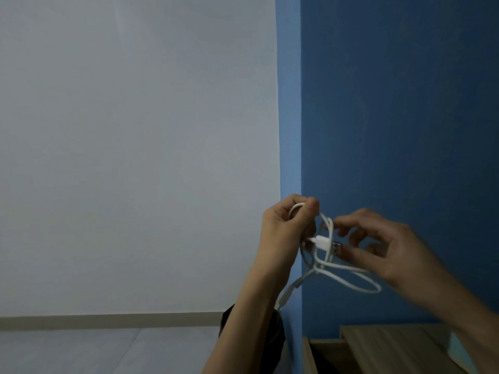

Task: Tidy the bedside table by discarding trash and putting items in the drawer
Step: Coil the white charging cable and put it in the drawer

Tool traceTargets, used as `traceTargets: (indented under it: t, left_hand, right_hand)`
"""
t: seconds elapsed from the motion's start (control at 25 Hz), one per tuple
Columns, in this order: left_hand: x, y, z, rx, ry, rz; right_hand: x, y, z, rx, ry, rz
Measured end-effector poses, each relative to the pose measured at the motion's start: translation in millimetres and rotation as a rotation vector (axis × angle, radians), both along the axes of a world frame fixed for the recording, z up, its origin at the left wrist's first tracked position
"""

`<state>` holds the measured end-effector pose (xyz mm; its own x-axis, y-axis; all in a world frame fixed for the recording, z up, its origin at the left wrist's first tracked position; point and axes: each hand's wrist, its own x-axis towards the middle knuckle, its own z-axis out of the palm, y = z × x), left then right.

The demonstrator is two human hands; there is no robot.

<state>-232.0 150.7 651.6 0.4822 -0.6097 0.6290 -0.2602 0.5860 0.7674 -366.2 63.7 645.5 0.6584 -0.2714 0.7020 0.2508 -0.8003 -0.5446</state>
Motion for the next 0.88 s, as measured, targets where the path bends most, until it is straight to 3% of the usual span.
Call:
traceTargets:
  t: [0.12,0.32,0.48,0.64,0.76,0.88]
  left_hand:
    - [-4,3,4,0.018,-0.036,0.044]
    - [-14,6,12,-0.082,-0.094,0.250]
    - [-12,10,10,-0.112,-0.059,0.184]
    - [-9,13,3,-0.119,0.003,0.212]
    - [3,20,6,-0.165,0.124,0.219]
    - [9,28,8,-0.200,0.231,0.180]
  right_hand:
    - [4,9,1,-0.024,-0.053,0.086]
    - [2,11,-4,0.148,-0.028,0.234]
    - [4,7,-6,0.333,-0.128,0.117]
    - [1,2,-4,0.107,-0.017,-0.068]
    - [-9,-3,2,0.190,0.016,-0.001]
    - [-14,-14,-3,0.382,-0.108,-0.055]
